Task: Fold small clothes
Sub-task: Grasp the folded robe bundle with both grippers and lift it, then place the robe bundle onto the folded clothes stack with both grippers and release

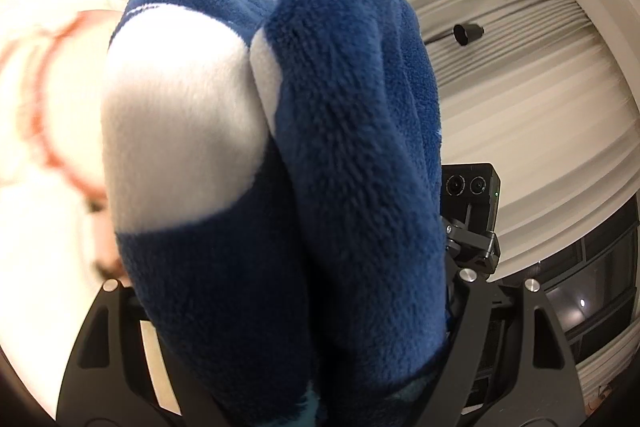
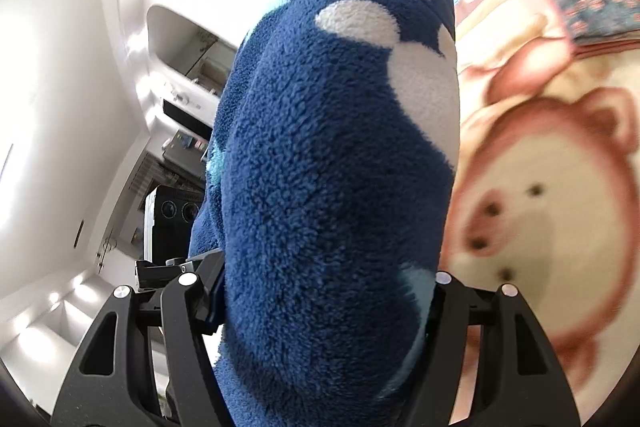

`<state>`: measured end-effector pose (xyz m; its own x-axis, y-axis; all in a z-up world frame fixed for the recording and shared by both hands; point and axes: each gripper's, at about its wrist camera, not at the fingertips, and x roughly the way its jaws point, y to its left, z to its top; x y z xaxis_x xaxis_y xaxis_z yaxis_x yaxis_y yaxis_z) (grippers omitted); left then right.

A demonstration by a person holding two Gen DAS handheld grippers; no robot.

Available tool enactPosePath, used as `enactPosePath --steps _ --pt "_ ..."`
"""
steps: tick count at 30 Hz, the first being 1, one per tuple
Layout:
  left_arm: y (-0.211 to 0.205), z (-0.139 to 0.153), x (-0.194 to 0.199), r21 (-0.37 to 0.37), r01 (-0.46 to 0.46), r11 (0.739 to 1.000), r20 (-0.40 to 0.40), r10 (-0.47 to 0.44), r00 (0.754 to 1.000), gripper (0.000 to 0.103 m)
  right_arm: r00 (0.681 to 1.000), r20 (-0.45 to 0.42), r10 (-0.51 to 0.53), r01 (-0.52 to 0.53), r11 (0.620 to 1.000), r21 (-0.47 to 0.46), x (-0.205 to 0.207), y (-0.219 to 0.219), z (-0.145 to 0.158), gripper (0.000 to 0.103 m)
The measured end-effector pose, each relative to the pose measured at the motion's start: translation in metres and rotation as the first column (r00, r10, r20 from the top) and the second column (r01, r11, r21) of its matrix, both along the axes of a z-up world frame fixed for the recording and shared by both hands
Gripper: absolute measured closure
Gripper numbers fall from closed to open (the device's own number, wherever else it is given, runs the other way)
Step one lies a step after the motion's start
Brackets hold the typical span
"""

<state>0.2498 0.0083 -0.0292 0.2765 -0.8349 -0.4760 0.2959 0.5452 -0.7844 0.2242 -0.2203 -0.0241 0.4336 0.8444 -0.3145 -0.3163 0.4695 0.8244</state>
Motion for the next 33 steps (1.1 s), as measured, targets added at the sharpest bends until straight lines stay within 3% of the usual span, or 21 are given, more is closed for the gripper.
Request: enactPosePath --steps 6,15,18,20,22,28,32,33 --pt "-0.086 -0.002 0.060 0.018 0.078 0.997 -0.007 -0.078 0.997 0.023 0.995 -0.023 -0.095 0.095 0.995 0.024 0.025 -0.082 -0.014 0.036" --pt "-0.205 -0.029 0.161 0.048 0.165 0.985 -0.048 -0.163 0.985 0.023 0.964 -0.106 -0.242 0.246 0.969 0.026 0.087 -0.183 -0.065 0.036" --pt "-0.245 -0.019 0.205 0.093 0.197 0.976 -0.048 -0.193 0.980 0.023 0.954 -0.131 -0.268 0.269 0.963 -0.010 0.117 -0.209 -0.061 0.036" --pt "-0.265 -0.014 0.236 0.067 0.203 0.977 -0.071 -0.198 0.978 0.023 0.953 -0.120 -0.279 0.279 0.960 -0.019 0.138 -0.224 -0.049 0.036" --pt "-0.269 0.000 0.258 0.063 0.211 0.976 -0.073 -0.206 0.976 0.023 0.951 -0.106 -0.290 0.290 0.957 -0.020 0.164 -0.235 -0.039 0.036" --pt "-0.280 0.028 0.337 0.010 0.120 0.993 -0.041 -0.119 0.992 0.023 0.939 -0.067 -0.337 0.337 0.941 -0.003 0.243 -0.248 -0.021 0.036" --pt "-0.288 0.014 0.376 -0.002 0.065 0.998 -0.046 -0.065 0.997 0.022 0.932 -0.102 -0.347 0.350 0.936 0.015 0.290 -0.264 -0.044 0.036" --pt "-0.297 0.006 0.397 -0.004 0.126 0.992 -0.056 -0.126 0.990 0.022 0.928 -0.120 -0.353 0.359 0.933 0.032 0.295 -0.282 -0.067 0.036"
